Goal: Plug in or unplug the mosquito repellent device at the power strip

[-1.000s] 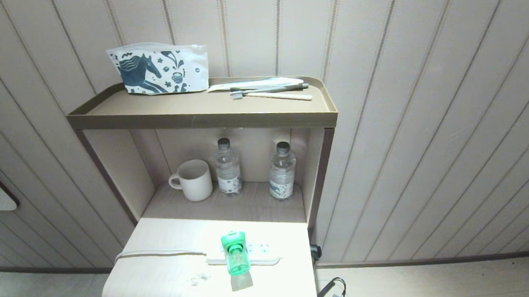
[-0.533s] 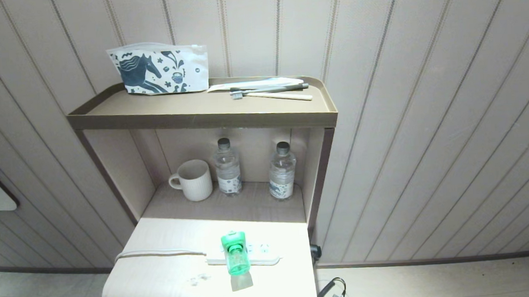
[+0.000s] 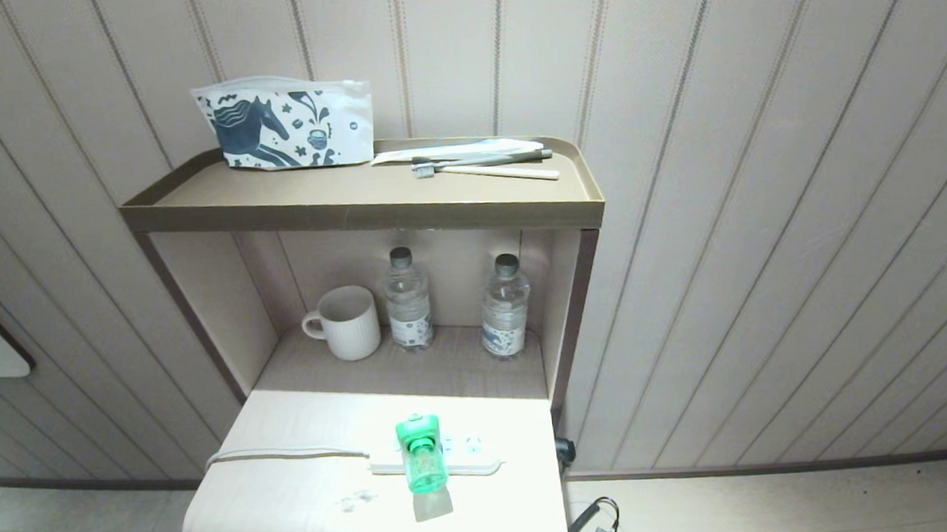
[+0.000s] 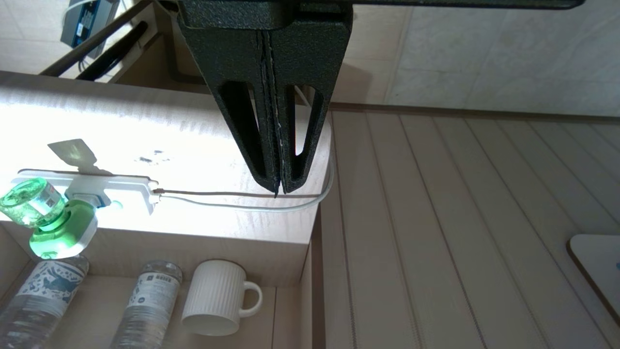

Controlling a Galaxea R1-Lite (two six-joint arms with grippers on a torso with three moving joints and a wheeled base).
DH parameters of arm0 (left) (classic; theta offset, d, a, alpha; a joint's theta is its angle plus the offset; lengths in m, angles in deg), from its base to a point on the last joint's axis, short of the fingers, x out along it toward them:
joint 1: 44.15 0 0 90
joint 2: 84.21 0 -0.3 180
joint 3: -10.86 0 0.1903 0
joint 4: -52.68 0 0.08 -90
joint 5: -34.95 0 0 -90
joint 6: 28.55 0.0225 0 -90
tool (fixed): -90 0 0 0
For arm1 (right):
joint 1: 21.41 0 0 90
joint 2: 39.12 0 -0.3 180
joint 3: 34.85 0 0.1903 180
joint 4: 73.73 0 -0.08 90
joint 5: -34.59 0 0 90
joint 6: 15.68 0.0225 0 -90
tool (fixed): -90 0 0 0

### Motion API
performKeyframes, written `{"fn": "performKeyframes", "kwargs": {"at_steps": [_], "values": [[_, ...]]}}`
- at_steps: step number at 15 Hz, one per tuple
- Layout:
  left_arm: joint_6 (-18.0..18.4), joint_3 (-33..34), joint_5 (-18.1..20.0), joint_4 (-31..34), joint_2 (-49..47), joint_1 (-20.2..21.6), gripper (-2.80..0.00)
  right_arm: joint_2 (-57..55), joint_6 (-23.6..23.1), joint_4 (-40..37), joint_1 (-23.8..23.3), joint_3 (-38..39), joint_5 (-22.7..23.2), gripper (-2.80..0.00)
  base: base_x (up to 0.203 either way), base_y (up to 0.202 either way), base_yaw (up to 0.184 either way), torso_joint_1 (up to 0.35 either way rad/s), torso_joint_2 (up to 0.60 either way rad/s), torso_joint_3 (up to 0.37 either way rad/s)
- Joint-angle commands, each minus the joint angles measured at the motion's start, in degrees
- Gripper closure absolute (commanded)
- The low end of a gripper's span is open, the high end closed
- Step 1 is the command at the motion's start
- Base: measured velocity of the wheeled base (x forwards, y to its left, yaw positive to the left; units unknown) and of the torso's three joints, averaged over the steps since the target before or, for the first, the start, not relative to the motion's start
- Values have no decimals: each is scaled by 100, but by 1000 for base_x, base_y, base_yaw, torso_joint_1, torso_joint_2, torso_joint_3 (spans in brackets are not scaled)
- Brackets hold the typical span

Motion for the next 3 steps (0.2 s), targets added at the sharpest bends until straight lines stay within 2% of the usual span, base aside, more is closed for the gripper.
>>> {"fn": "performKeyframes", "kwargs": {"at_steps": [1,3], "values": [[0,0,2,0,-13,0,0,-4,8,26,-3,12,-4,0,0,0,0,0,0,0],[0,0,2,0,-13,0,0,-4,38,186,-3,74,-11,0,0,0,0,0,0,0]]}}
